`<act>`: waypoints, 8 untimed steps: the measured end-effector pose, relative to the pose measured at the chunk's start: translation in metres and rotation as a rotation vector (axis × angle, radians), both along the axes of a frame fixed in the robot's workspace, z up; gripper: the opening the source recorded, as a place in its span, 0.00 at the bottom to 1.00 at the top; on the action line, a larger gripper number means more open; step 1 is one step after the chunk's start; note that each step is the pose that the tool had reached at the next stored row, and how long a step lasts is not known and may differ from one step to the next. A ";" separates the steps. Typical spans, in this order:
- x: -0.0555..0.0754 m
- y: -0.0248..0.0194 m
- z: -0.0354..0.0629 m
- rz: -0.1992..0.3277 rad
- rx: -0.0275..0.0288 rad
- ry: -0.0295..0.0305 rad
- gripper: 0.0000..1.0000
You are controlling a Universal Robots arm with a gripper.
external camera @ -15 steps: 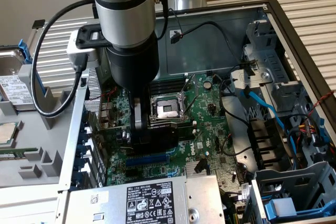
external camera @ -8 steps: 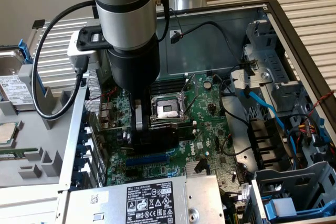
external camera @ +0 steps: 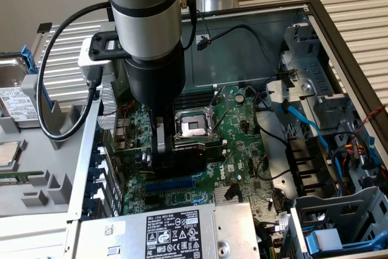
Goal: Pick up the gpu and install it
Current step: 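Insert the gpu into the slot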
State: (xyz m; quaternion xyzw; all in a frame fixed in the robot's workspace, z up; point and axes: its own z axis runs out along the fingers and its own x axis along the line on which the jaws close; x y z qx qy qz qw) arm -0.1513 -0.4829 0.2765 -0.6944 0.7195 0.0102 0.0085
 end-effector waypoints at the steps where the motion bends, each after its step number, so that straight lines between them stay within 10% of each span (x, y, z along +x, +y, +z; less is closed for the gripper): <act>1: 0.000 0.0000 0.0000 0.000 0.0000 0.0000 0.27; 8: 0.001 -0.0002 -0.0001 0.000 0.0002 0.0000 0.27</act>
